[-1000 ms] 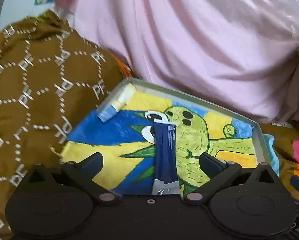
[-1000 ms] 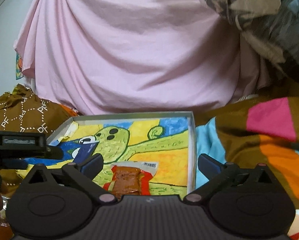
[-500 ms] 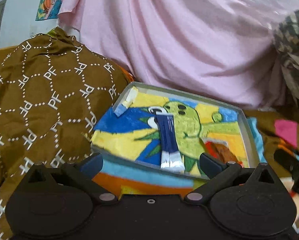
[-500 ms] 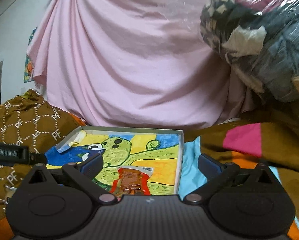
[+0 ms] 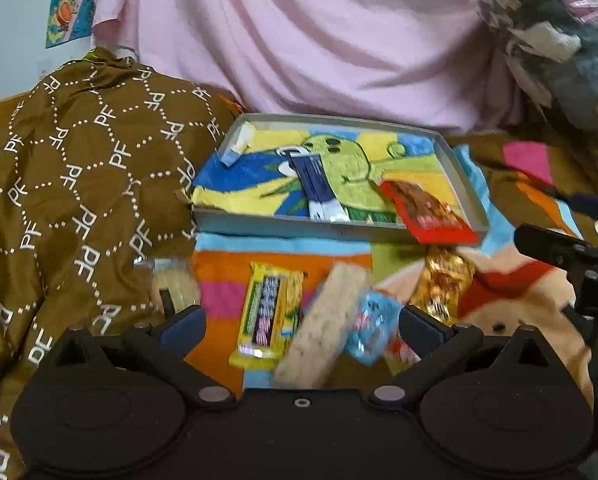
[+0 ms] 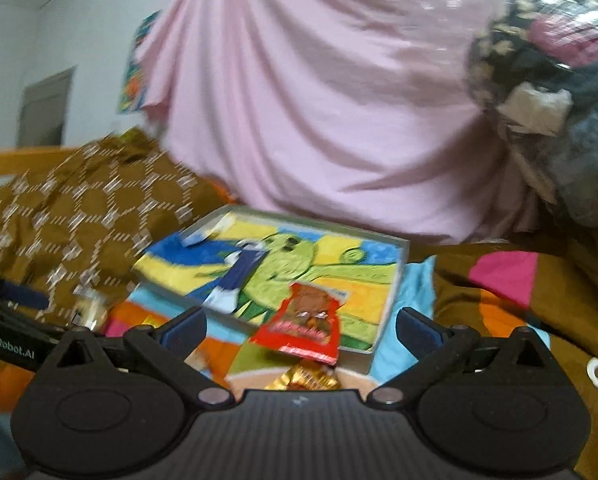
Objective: Organize snacks
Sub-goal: 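Move both tools back toward the remaining snacks on the blanket, then grasp the red-label quail-egg packet with the left tool while the right tool grasps the dark dried-meat packet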
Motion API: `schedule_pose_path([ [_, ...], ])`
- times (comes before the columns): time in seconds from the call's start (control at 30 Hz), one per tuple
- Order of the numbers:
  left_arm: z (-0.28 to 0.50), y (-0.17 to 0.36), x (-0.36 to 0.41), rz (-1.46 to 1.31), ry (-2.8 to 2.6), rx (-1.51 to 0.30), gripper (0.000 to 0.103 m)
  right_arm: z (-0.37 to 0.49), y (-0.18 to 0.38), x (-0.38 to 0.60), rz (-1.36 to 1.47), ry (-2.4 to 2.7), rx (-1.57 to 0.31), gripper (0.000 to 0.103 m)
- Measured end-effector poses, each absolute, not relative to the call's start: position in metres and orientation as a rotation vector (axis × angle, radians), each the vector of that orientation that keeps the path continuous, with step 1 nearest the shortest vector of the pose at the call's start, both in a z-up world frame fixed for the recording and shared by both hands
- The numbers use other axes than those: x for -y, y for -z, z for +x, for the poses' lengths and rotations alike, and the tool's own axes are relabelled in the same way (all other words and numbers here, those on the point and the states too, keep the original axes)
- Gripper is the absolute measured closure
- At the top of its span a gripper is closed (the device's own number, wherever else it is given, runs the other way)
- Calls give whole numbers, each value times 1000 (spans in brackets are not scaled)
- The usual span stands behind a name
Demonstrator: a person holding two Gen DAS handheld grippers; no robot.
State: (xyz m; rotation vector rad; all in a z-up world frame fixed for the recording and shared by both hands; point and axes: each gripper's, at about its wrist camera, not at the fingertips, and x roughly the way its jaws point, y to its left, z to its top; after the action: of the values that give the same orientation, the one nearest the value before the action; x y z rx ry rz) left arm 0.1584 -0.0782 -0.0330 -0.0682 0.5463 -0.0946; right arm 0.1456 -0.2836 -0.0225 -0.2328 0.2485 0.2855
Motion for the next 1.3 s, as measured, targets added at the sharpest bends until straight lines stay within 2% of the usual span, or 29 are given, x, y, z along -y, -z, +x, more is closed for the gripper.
schedule_pose_path([
  [0.37, 137, 51, 94, 8, 203, -592, 1, 140, 48, 281, -461, -408, -495, 0],
  [0.57, 137, 61, 109, 53, 256, -629, 1, 140, 49, 291, -429, -446, -553, 0],
  [0.87, 148, 75, 122, 86, 311, -699, 1, 140, 71, 266, -613, -489, -639, 0],
  [1.13, 157, 85, 135, 173, 408, -739, 1, 151, 84, 264, -650, -449, -705, 1],
  [1.3, 163, 89, 138, 198, 460, -769, 2, 157, 90, 265, -649, -459, -732, 6],
])
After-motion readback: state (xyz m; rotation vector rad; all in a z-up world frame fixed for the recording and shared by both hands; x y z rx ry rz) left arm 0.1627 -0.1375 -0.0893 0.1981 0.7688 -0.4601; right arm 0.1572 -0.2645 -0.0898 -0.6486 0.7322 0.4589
